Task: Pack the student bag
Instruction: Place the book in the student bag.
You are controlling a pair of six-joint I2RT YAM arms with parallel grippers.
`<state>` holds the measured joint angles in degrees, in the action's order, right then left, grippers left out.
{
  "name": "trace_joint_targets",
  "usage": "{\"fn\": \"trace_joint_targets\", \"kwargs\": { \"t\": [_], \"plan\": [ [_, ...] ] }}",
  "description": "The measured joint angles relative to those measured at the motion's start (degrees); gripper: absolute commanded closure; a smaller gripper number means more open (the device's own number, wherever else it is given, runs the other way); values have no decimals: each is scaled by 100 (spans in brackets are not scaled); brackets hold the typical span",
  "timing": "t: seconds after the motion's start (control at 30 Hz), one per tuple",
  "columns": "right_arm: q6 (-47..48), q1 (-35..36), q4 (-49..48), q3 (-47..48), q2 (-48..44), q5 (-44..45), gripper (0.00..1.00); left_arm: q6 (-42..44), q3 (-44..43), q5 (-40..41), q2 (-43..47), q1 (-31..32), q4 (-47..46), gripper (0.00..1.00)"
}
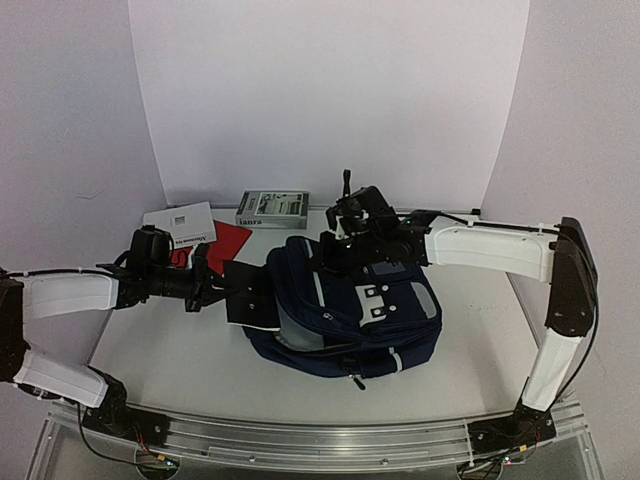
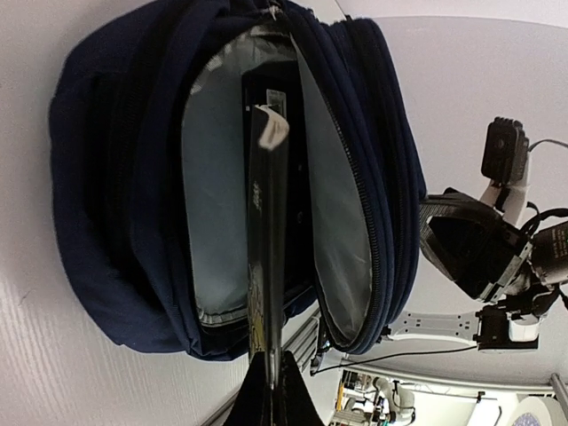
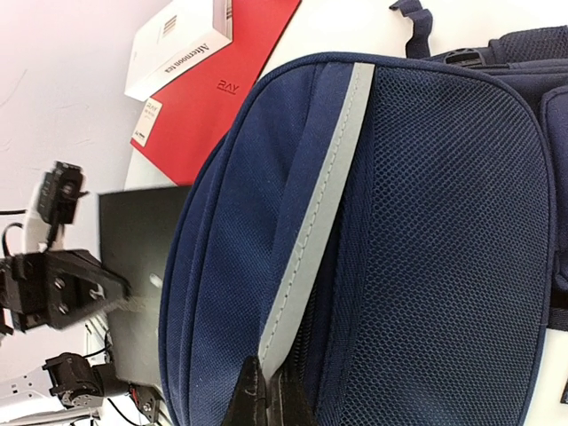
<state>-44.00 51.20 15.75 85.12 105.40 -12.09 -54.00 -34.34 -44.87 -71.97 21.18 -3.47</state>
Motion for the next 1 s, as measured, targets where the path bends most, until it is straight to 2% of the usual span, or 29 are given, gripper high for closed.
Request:
{"fn": "trace_joint_targets", "kwargs": {
  "t": [0.13, 0.53, 0.87, 1.0],
  "plan": [
    [-3, 0, -50, -2, -24, -34, 100, -257, -108, 45, -523, 542, -534, 100],
    [-1, 0, -170, -26, -85, -75, 100, -836, -872, 386, -2131, 1653, -2095, 100],
    [-6, -17, -239, -246, -204, 49, 100, -1041, -1363, 761, -3601, 1830, -3265, 99],
    [-6, -16, -237, -296, -253, 63, 100, -1059, -1405, 751, -4042, 1886, -3420, 90]
  ]
}}
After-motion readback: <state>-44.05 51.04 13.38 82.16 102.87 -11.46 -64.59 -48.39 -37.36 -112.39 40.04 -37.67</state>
